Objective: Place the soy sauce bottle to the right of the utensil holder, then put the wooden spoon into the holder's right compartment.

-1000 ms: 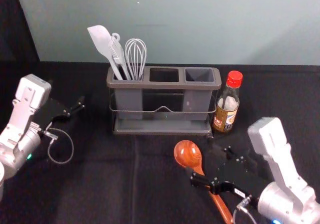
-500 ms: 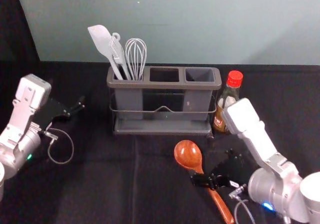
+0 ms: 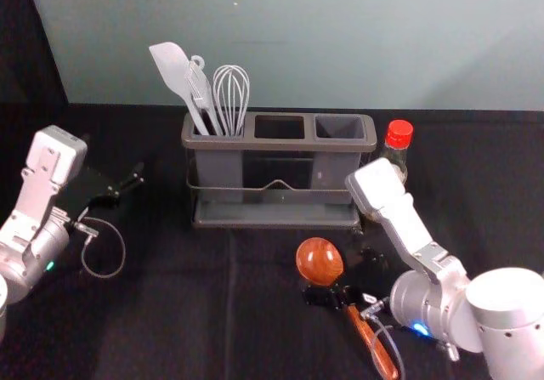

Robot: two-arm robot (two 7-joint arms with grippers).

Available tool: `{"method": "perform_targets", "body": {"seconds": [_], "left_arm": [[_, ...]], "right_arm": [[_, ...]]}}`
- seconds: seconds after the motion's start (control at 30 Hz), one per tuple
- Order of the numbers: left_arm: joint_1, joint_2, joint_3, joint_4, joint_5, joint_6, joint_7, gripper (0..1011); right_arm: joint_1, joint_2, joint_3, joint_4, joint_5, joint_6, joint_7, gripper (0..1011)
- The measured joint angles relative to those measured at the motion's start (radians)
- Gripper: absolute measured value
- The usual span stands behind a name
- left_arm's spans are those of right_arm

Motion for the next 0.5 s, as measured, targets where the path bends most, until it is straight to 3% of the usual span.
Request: {"method": "perform_targets", "body": {"seconds": [0.5], "left_arm": [[0.000,0.000,0.000,0.000,0.000,0.000,0.000,1005]], "right_arm": [[0.052,-0.057,-0.011,0.078,-0.045,-0.004,0.002,1000]]}}
